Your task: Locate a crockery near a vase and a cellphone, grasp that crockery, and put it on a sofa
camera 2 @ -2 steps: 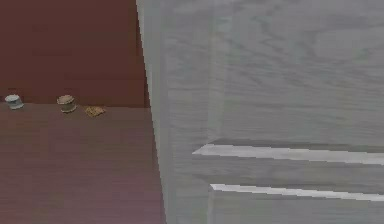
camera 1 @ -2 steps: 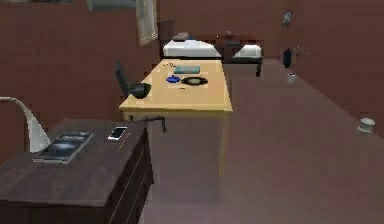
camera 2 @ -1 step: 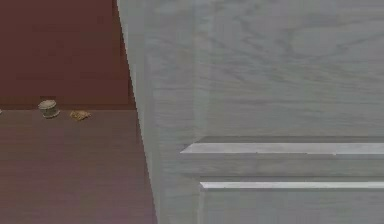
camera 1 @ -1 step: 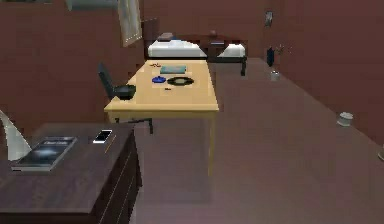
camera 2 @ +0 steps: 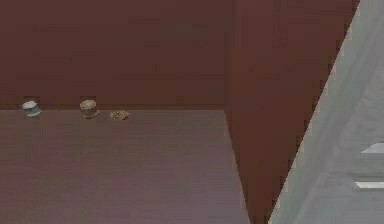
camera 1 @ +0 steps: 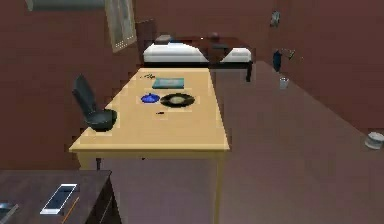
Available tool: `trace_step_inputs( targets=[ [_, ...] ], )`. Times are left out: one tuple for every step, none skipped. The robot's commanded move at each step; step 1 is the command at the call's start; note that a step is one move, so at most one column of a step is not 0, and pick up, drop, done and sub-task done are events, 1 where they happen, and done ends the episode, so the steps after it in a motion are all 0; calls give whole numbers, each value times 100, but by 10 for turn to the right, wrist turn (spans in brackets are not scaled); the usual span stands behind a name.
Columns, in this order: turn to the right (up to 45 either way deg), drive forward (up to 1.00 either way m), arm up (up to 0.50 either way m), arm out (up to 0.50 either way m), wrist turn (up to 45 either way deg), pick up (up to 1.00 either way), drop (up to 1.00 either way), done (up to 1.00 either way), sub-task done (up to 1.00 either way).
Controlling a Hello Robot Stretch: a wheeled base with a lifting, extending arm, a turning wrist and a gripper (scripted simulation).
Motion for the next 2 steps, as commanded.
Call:
trace_step_inputs(
  targets=[
    [390,0,0,0,0,0,0,0,0],
    [0,25,0,0,0,0,0,0,0]
  ],
)
